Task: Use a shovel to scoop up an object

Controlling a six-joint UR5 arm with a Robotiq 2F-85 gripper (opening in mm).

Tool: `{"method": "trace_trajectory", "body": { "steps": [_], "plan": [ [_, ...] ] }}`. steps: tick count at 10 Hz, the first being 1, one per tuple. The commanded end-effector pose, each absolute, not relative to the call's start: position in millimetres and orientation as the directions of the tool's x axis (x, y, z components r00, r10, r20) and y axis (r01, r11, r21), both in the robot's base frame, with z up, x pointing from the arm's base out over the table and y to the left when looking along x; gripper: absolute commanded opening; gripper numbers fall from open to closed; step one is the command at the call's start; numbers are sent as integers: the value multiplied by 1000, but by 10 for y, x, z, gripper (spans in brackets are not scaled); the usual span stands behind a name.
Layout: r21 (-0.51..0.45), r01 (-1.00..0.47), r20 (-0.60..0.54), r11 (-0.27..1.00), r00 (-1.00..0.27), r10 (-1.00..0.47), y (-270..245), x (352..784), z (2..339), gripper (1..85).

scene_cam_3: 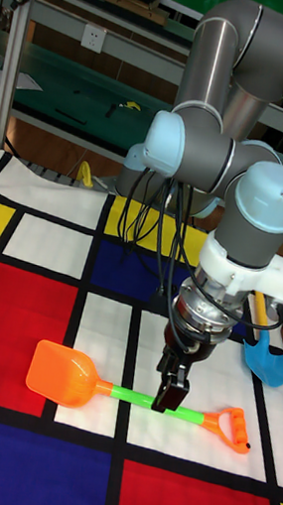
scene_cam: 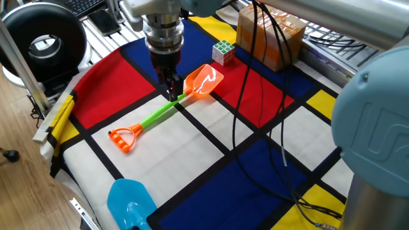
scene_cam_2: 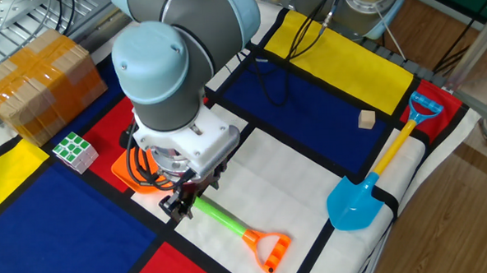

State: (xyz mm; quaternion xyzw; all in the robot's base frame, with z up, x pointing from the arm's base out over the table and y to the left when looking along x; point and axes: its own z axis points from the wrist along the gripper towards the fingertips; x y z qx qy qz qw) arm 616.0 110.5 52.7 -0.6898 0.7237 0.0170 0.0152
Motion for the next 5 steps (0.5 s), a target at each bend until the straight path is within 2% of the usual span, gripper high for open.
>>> {"method": "trace_trajectory", "body": {
  "steps": [1, 5],
  "plan": [
    [10, -999, -39, 34, -35, -999, 1081, 6153, 509, 677],
    [13, -1000, -32, 25, -25, -999, 1061, 6146, 509, 677]
  ]
}}
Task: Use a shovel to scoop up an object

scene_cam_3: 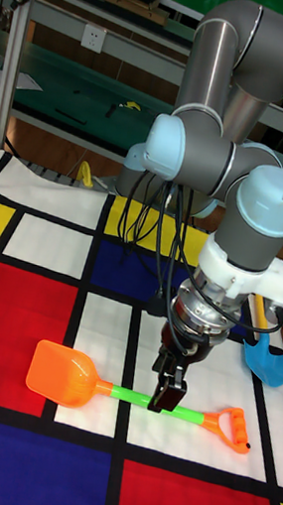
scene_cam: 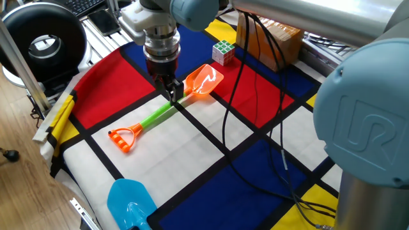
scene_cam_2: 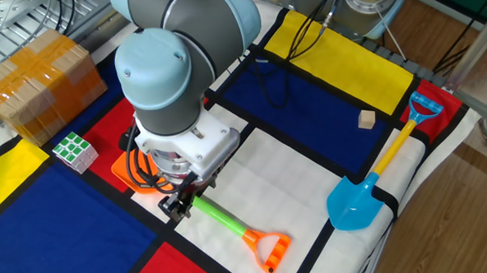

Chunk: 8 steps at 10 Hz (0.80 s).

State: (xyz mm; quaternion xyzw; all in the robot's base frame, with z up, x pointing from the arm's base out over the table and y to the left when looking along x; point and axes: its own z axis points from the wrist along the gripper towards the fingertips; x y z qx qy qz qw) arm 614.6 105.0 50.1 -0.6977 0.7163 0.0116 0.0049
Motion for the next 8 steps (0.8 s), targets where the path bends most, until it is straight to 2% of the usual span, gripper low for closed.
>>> {"method": "trace_trajectory", "body": {
  "steps": [1, 8],
  "plan": [
    [14, -1000, -32, 25, -25, -999, 1061, 6142, 509, 677],
    [-3, -999, -48, 36, -36, -998, 1320, 6199, 408, 677]
  ]
}}
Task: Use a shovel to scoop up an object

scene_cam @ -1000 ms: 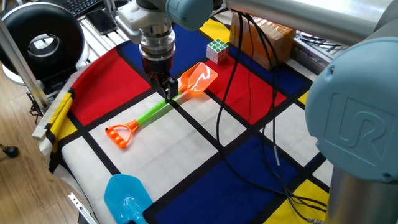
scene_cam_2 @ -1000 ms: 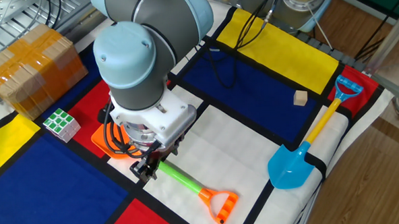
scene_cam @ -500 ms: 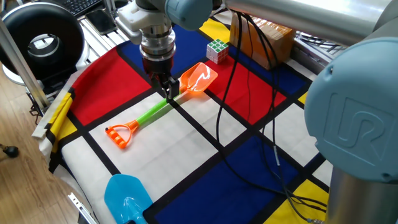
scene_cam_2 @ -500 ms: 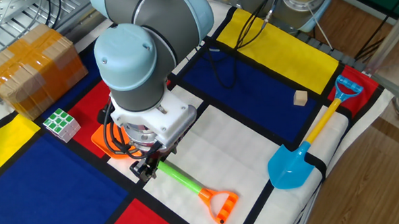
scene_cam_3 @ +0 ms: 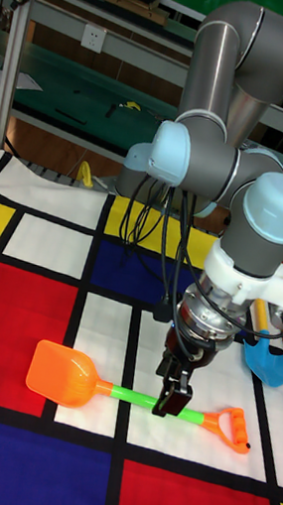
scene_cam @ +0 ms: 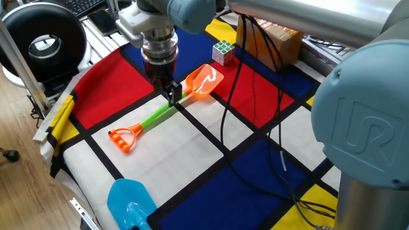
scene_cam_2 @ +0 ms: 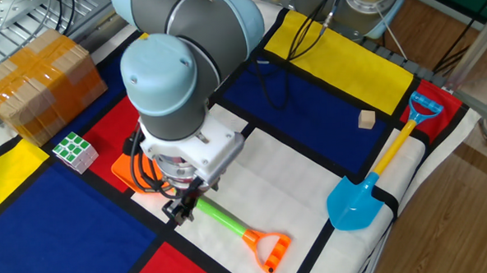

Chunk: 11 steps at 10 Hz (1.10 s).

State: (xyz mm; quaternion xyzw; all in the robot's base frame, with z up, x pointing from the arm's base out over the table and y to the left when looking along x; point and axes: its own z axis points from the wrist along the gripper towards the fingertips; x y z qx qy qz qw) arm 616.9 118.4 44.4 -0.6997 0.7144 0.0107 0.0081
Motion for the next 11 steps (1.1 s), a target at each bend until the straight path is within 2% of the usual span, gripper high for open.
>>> {"method": "trace_trajectory", "body": {
  "steps": [1, 11],
  "plan": [
    [-8, -999, -49, 40, -39, -998, 1356, 6216, 387, 677],
    [0, -1000, -63, 8, -8, -998, 1404, 6199, 373, 667]
  ]
}}
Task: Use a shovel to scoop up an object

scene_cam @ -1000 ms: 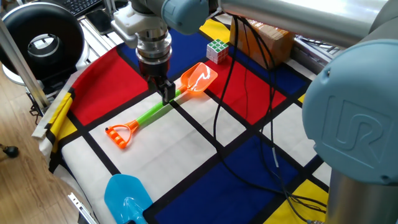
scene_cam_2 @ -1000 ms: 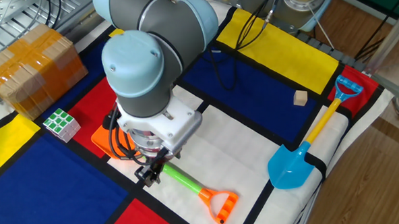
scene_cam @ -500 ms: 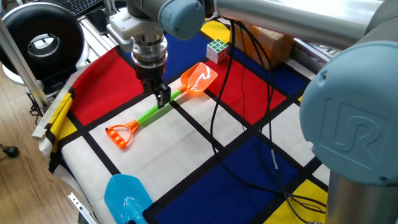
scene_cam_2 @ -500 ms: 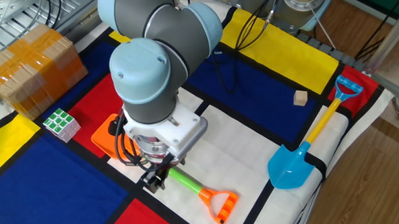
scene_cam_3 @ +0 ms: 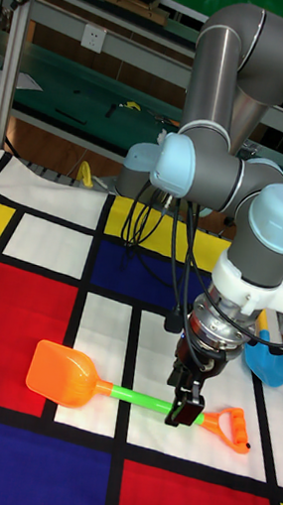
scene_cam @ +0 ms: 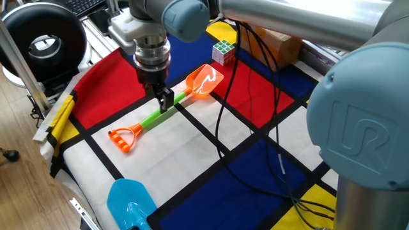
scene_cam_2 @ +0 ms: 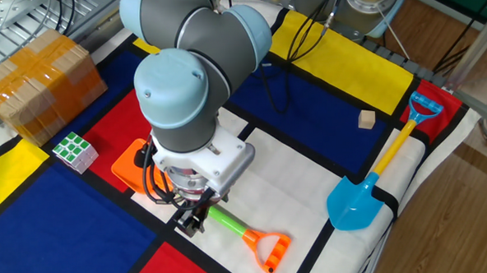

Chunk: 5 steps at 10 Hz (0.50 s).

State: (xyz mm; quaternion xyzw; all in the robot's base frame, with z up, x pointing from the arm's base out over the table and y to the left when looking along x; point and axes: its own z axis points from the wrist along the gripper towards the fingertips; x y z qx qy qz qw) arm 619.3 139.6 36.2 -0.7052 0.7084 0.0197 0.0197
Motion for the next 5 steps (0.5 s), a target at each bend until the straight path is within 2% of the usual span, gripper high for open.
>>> {"method": "trace_trajectory", "body": {
  "steps": [1, 5],
  "plan": [
    [-2, -1000, -66, 9, -8, -998, 1412, 6203, 373, 667],
    [17, -1000, -65, 7, -8, -998, 1388, 6145, 359, 667]
  ]
}}
